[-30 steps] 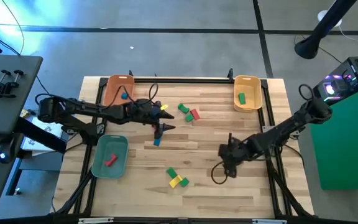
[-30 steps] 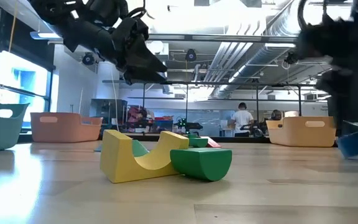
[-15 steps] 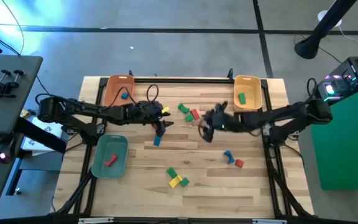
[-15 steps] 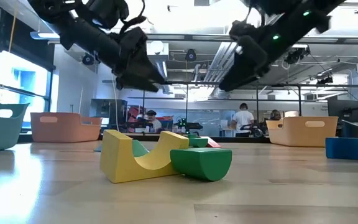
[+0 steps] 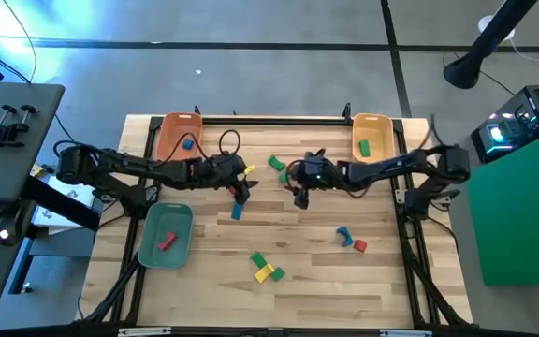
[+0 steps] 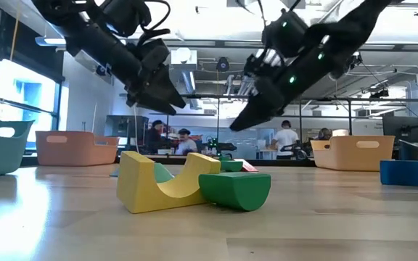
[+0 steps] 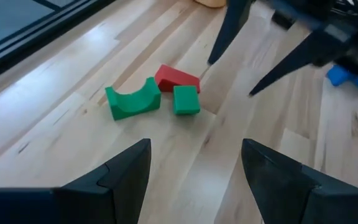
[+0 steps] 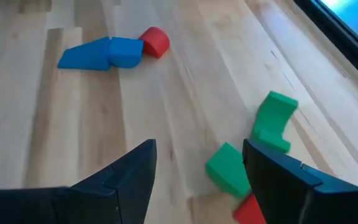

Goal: Sort blocks by size
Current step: Put the blue arch block into the blue bin

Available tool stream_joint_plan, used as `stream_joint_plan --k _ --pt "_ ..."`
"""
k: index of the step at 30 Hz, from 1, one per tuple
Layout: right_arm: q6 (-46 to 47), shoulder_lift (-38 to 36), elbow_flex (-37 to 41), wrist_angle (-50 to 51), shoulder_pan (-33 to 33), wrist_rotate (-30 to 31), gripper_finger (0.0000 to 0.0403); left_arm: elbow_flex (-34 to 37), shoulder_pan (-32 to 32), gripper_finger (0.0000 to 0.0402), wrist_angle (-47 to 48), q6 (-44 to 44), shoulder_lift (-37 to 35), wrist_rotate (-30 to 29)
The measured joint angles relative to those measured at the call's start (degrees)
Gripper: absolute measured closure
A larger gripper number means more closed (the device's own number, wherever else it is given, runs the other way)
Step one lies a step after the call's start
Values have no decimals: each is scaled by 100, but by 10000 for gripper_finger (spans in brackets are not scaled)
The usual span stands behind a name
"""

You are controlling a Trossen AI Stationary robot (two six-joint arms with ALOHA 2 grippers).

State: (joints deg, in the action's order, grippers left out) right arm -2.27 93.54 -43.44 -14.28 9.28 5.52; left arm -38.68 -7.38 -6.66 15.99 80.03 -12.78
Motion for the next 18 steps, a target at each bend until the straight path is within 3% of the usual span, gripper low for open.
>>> stream_joint_plan --k 13,18 --pt "-402 271 2 -715 91 4 167 0 37 163 157 143 -15 -171" --pt "-429 271 2 -819 98 6 167 0 38 163 801 437 -17 -153"
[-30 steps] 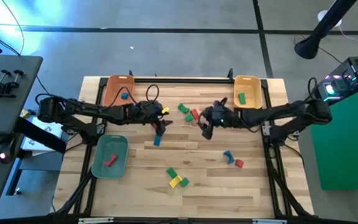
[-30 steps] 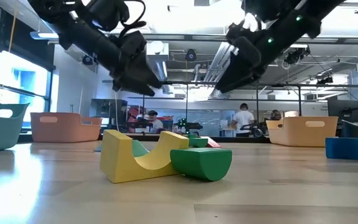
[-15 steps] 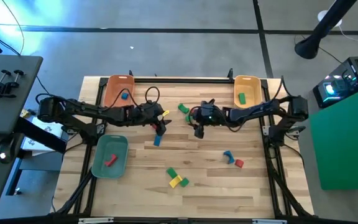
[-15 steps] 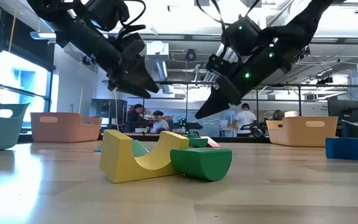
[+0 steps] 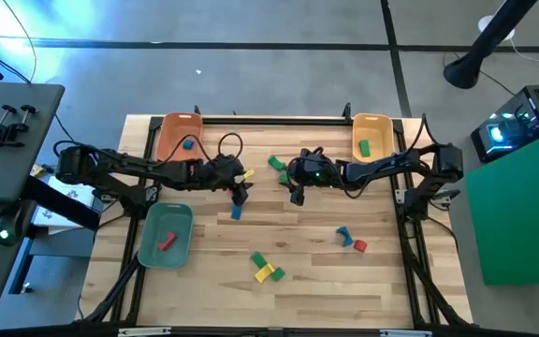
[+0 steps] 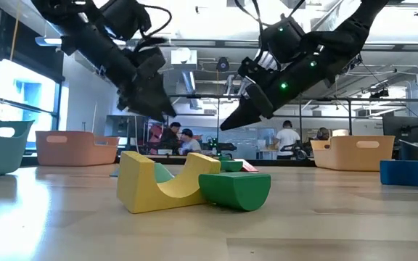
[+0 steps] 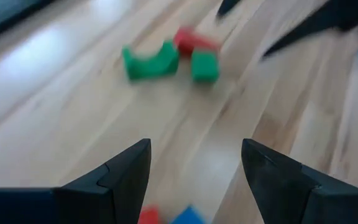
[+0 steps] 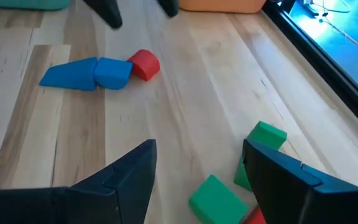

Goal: Sort blocks by size
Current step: Put the blue arch block into the blue bin

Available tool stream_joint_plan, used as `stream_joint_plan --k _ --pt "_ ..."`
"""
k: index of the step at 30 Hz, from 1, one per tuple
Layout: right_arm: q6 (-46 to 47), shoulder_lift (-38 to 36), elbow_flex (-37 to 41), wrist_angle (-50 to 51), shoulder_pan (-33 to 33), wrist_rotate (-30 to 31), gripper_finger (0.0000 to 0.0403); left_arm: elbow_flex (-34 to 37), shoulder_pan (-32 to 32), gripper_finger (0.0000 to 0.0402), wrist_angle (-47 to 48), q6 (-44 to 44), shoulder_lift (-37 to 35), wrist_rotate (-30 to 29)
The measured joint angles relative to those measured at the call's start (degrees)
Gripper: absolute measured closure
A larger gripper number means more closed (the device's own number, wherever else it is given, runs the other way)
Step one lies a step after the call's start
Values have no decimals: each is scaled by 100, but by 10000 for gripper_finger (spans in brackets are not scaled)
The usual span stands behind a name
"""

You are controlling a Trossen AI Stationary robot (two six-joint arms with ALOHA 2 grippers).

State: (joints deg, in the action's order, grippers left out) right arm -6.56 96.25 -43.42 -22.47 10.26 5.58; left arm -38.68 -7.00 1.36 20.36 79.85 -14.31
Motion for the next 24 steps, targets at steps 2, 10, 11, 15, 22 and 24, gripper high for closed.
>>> stream_joint_plan --k 2,10,11,15,22,24 --pt "-57 0 0 -48 0 1 167 2 2 163 425 93 0 2" --pt "-283 0 0 -686 2 1 167 4 108 163 1284 486 0 -306" --pt "-323 0 0 -704 2 1 167 4 172 163 1322 518 0 -474" --pt "-550 -139 -33 -363 2 119 167 4 495 163 1418 737 -2 -1107" --pt "-608 -873 -620 2098 27 624 167 4 952 163 1374 917 -4 -2139" --pt "-436 -1076 -849 3055 13 501 167 4 984 163 1328 943 -4 -2248"
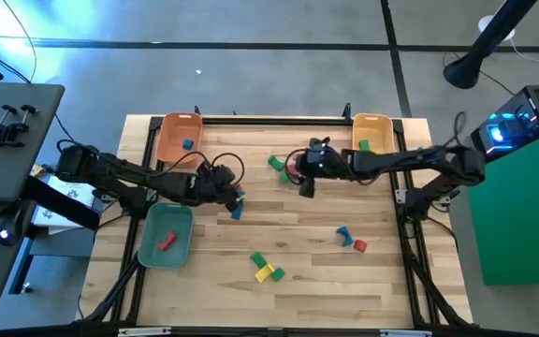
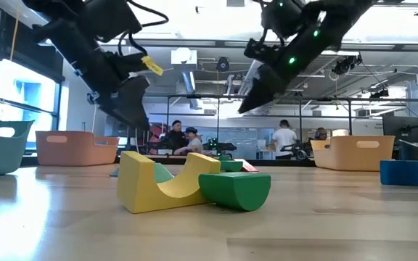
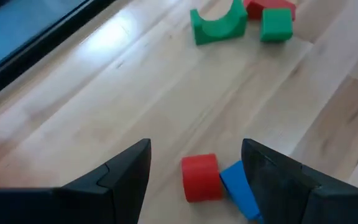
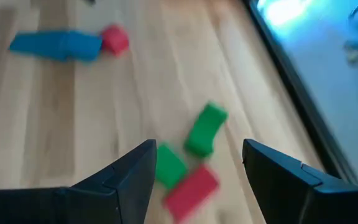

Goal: Sort blocks by size
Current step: Put the blue arch block into the blue bin

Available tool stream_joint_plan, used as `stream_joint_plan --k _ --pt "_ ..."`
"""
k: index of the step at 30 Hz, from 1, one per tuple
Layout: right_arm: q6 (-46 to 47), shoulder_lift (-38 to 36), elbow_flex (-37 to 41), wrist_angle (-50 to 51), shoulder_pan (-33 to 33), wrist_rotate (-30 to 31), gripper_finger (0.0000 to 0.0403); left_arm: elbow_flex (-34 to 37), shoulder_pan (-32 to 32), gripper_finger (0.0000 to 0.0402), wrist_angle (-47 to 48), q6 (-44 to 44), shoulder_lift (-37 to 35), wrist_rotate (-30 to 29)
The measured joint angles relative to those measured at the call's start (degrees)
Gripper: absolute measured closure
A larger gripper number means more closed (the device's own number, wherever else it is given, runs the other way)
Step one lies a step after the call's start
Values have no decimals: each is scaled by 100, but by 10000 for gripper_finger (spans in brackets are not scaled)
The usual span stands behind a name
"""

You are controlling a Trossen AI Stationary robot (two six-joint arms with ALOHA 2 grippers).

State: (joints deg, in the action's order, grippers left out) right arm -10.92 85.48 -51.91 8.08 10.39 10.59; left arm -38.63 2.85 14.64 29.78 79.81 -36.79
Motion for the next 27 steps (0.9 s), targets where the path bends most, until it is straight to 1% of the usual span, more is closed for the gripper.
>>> stream_joint_plan --k 2,5,7,8,12,14,17,20,23,27 --pt "259 -219 -245 1333 -65 -452 167 2 28 163 -178 19 0 -28" --pt "945 -463 -523 3192 -204 -1685 167 2 79 163 -617 11 0 -36" --pt "1710 -621 -548 3884 -346 -2309 167 2 119 163 -959 -185 0 -36" --pt "2067 -694 -517 4064 -432 -2455 167 2 147 163 -1163 -333 0 -36" --pt "3388 -799 -250 4859 -863 -2508 167 2 193 163 -2023 -1030 0 -38" --pt "4027 -802 -79 4991 -1104 -2396 167 1 213 163 -2455 -1261 0 -37" --pt "4757 -801 224 4788 -1424 -2059 167 0 244 163 -2962 -1500 17 28" --pt "5495 -801 454 4661 -1698 -1563 167 0 293 163 -3124 -1737 22 178" --pt "6009 -801 658 4449 -1939 -1590 167 0 339 163 -3113 -1752 28 324" --pt "6559 -798 912 3747 -2228 -1741 167 0 399 163 -3136 -1827 86 321"
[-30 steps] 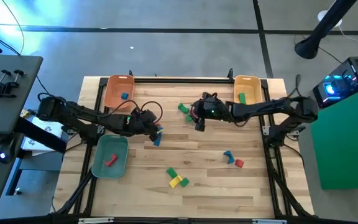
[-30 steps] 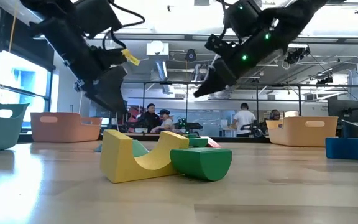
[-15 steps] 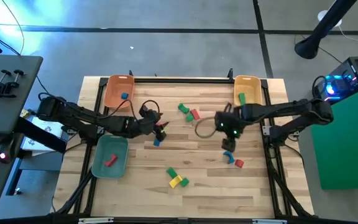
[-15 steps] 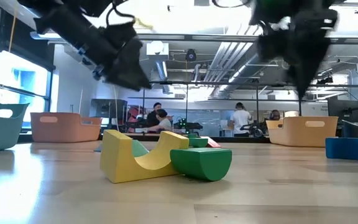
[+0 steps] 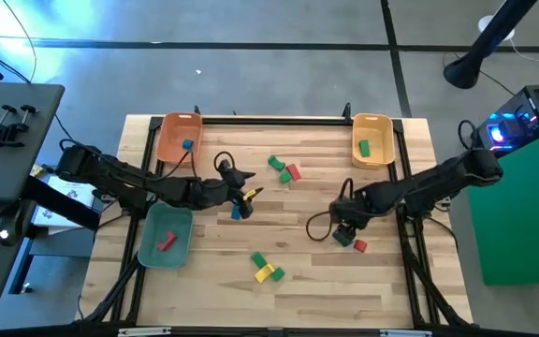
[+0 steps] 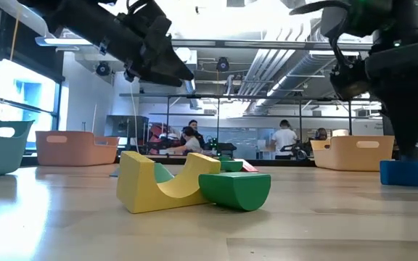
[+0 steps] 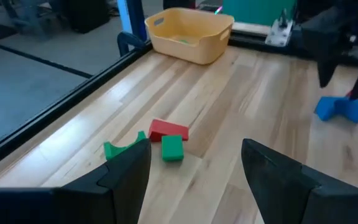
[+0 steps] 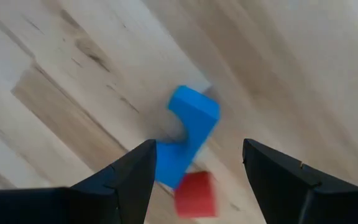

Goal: Sort blocks by size
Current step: Put the blue arch block into the blue bin

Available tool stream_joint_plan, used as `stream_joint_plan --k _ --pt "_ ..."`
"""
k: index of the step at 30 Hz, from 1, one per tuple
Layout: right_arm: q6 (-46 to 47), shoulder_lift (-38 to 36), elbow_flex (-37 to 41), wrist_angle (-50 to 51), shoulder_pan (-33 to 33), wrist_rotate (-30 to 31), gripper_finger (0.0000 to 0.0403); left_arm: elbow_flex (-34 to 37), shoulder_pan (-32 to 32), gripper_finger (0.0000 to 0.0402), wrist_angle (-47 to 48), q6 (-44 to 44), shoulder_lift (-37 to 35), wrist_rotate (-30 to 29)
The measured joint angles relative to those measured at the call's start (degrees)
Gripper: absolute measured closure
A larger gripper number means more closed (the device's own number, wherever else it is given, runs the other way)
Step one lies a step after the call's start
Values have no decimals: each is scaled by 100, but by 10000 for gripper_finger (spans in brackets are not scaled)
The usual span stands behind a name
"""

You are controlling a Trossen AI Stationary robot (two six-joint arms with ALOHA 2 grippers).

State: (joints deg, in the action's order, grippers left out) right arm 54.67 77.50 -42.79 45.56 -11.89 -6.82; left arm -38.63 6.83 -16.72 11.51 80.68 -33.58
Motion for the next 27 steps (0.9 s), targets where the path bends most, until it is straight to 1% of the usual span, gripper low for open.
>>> stream_joint_plan --k 4,7,10,13,15,17,19,22,25,27 --pt "433 155 184 -387 -84 17 170 0 0 163 -41 -166 97 -6" --pt "488 394 255 -435 -93 73 197 2 -38 163 -81 -245 174 -10" --pt "435 597 258 -547 -93 108 253 -2 -56 163 -262 -366 221 -8" --pt "211 773 256 -666 -89 387 320 -7 -62 163 -445 -471 300 -7" --pt "-29 861 232 -794 -62 443 355 2 -103 163 -408 -495 342 -2" --pt "-561 901 234 -1089 -54 507 358 -9 -208 163 -418 -475 442 15" --pt "-1186 894 250 -1716 -49 741 359 4 -340 163 -326 -398 546 151" --pt "-1933 722 243 -2619 209 1260 359 2 -470 163 -501 -287 715 615" --pt "-2730 555 243 -3601 490 1746 359 2 -481 163 -972 -498 901 1117" --pt "-3279 445 243 -4317 622 2148 359 2 -479 163 -1319 -640 956 1286"
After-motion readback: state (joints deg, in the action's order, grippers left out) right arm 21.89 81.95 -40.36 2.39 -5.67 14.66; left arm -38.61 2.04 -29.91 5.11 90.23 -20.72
